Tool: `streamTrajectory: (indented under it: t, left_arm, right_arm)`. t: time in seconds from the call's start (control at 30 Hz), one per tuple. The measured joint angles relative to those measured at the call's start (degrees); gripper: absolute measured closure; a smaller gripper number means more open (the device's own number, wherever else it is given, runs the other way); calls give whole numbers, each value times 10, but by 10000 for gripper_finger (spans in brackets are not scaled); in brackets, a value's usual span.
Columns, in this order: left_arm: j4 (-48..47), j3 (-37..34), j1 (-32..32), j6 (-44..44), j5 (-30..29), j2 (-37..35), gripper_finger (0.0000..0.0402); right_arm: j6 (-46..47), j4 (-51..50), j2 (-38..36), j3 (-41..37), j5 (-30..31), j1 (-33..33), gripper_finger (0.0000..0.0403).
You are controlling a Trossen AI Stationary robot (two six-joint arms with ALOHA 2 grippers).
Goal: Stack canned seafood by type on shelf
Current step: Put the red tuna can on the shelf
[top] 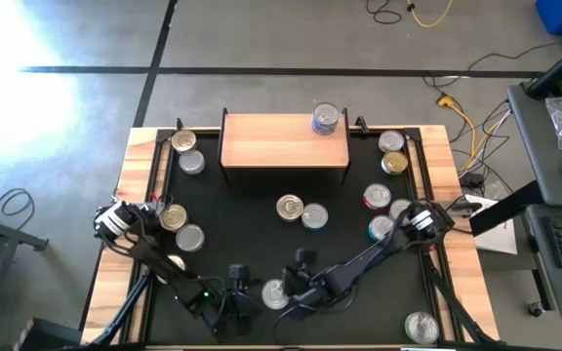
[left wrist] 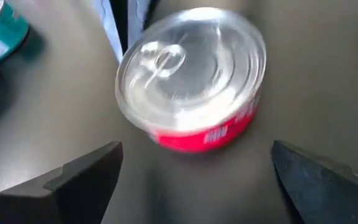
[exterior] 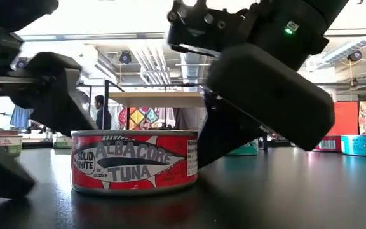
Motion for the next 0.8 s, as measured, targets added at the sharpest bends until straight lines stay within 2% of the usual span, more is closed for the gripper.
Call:
streamTrajectory:
  t: [0.13,0.23,0.4,0.57,0.67,0.8]
  left_arm:
    - [-74,0,-7,-61,-1,-18,3]
    - [-80,-2,-15,-73,-6,-19,3]
    - [-74,-1,-15,-31,-11,-16,3]
    - [-69,11,-12,30,-1,-17,3]
    - [-52,25,-10,-15,21,-15,3]
    - [-43,31,-2,11,34,-15,3]
  right_arm:
    - [37,-38,-13,-2,-14,14,379]
    - [62,-35,-13,-2,-35,26,379]
    - [76,-36,-12,-3,-33,56,380]
    - [76,-38,-12,4,-6,86,380]
    - [90,-41,-13,6,-7,86,380]
    - [108,-44,-13,8,-7,93,380]
